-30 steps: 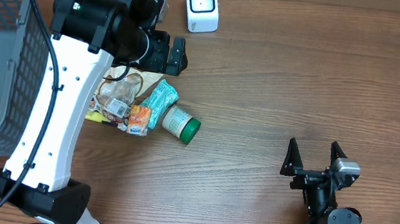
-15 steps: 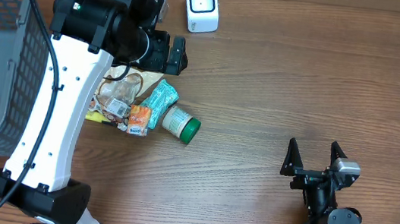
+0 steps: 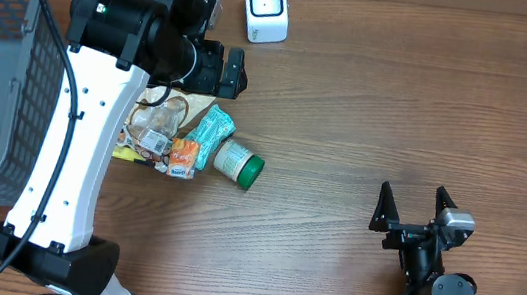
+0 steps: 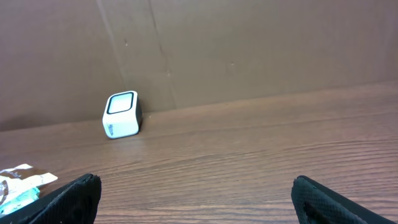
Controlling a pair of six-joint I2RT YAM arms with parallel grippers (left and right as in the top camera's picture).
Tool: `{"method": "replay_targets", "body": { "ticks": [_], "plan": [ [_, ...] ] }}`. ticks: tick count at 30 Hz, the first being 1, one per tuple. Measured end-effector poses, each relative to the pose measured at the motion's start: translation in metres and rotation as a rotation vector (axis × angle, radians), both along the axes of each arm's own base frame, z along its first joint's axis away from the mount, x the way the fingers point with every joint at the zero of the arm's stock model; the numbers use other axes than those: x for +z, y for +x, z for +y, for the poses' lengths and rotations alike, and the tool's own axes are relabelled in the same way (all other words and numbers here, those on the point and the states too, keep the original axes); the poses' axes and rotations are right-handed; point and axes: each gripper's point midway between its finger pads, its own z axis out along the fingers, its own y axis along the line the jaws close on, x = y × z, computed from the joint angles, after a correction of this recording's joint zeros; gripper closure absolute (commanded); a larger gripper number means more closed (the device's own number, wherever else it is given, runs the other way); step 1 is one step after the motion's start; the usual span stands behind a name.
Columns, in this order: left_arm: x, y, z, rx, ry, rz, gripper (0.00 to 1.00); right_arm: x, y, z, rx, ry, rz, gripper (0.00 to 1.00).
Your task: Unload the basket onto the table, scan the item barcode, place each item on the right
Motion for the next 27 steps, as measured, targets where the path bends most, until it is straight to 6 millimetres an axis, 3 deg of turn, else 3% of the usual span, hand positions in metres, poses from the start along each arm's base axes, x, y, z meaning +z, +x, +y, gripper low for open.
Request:
{"method": "replay_targets", "body": {
  "ticks": [27],
  "plan": [
    [0.0016,0.0036,-0.001,0.0,-0.005,-0.016,0.0,-0.0002,0.0,-0.0001,0.0,-0.001,0.001,0.0]
  ]
}}
